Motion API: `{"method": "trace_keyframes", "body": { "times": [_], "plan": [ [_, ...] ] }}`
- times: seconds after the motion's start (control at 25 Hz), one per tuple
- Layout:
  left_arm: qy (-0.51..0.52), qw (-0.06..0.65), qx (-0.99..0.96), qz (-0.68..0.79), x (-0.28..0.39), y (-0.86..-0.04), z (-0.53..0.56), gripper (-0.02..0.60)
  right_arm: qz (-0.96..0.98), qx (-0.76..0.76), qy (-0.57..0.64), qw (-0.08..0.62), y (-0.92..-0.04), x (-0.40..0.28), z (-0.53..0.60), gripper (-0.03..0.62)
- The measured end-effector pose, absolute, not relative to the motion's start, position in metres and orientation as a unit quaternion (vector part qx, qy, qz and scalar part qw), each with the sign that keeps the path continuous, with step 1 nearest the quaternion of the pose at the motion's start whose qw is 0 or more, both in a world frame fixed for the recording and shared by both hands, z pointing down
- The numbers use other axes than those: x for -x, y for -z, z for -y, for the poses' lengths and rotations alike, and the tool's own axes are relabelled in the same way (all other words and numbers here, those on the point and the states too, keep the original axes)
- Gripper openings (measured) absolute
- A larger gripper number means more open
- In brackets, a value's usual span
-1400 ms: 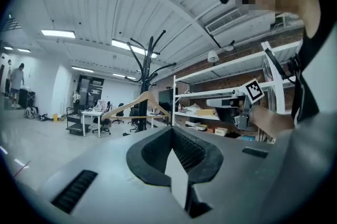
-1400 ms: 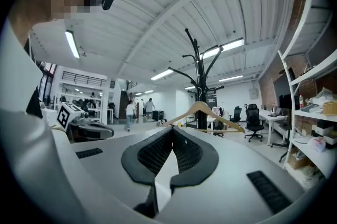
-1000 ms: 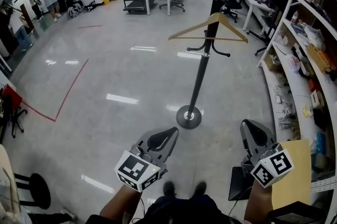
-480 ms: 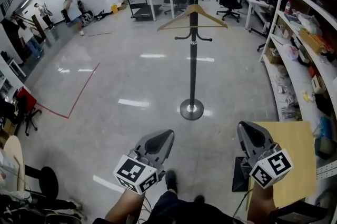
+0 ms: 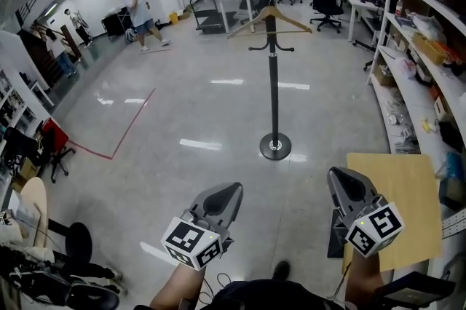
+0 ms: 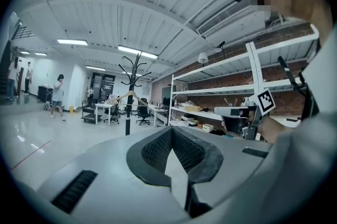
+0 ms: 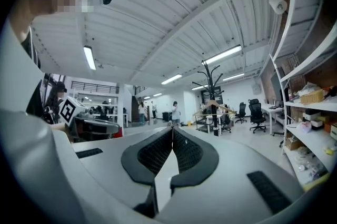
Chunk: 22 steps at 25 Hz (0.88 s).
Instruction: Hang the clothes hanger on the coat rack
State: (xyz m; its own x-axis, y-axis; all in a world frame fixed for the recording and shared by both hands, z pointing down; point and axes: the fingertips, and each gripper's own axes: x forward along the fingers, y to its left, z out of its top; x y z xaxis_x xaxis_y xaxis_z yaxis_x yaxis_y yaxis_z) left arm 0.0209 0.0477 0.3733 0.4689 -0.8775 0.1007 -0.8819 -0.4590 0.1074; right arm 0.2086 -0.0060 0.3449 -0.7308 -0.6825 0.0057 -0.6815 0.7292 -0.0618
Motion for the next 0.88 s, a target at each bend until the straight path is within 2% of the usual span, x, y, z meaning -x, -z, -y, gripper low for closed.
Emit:
{"method": "trace_keyframes", "body": {
  "times": [0.2, 0.48, 0.88],
  "plan": [
    [0.002, 0.057, -0.865, 0.499, -0.010, -0.374, -0.100, 0.000, -0.930, 0.368, 0.010, -0.001, -0.344, -0.183, -0.049, 0.008],
    [0.008, 0.084, -0.866, 0.492, 0.039, -0.395, -0.197, 0.000, -0.921, 0.389, 0.014, -0.017, -0.350, -0.143, -0.148, 0.008],
    [0.015, 0.102, -0.878, 0.468, 0.038, -0.395, -0.286, 0.000, -0.908, 0.416, 0.018, -0.036, -0.353, -0.151, -0.262, 0.008]
  ]
}}
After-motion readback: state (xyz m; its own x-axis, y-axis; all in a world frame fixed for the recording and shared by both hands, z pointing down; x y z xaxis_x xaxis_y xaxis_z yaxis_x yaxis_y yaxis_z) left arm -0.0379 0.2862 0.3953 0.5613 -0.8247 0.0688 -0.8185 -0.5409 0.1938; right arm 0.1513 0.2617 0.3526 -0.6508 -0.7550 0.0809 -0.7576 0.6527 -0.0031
